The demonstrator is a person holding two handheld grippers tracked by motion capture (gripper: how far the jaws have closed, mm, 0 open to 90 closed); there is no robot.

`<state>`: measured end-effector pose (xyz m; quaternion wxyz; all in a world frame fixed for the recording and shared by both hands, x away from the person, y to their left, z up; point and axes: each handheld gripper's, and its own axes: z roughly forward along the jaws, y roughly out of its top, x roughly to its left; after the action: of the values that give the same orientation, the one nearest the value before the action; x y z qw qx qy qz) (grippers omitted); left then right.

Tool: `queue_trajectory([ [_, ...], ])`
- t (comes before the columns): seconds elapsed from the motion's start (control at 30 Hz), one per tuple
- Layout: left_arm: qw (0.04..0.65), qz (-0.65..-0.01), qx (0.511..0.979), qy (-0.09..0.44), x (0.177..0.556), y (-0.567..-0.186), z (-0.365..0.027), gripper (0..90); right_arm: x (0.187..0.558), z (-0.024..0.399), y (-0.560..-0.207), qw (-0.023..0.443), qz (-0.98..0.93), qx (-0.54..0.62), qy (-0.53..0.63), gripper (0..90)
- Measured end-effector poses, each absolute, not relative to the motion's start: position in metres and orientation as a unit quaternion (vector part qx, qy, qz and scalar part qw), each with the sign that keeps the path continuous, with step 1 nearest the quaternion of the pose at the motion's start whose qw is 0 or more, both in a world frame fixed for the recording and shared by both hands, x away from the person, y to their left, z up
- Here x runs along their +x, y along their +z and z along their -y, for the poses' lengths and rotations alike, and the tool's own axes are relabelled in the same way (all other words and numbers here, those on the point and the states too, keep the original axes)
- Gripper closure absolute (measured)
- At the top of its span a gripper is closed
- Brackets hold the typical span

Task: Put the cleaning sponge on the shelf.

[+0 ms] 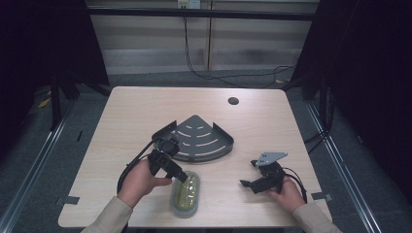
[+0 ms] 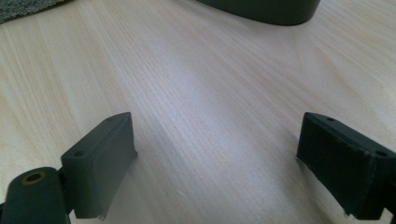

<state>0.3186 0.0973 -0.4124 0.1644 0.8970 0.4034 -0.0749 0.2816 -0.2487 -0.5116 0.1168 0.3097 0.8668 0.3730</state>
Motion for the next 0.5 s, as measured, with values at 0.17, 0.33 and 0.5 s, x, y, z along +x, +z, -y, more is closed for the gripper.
queue_trajectory([
  [0.17,0.163,-0.401,0.898,-0.08,0.313,-0.412,-0.089,31.2,0.282,0.249,-0.512,0.117,-0.867,0.31,0.373,10.7],
  [0.33,0.155,-0.395,0.901,-0.087,0.308,-0.414,-0.081,33.6,0.282,0.249,-0.512,0.117,-0.867,0.31,0.373,10.7],
  [0.5,0.139,-0.401,0.9,-0.098,0.307,-0.42,-0.078,38.4,0.282,0.249,-0.512,0.117,-0.867,0.31,0.373,10.7],
])
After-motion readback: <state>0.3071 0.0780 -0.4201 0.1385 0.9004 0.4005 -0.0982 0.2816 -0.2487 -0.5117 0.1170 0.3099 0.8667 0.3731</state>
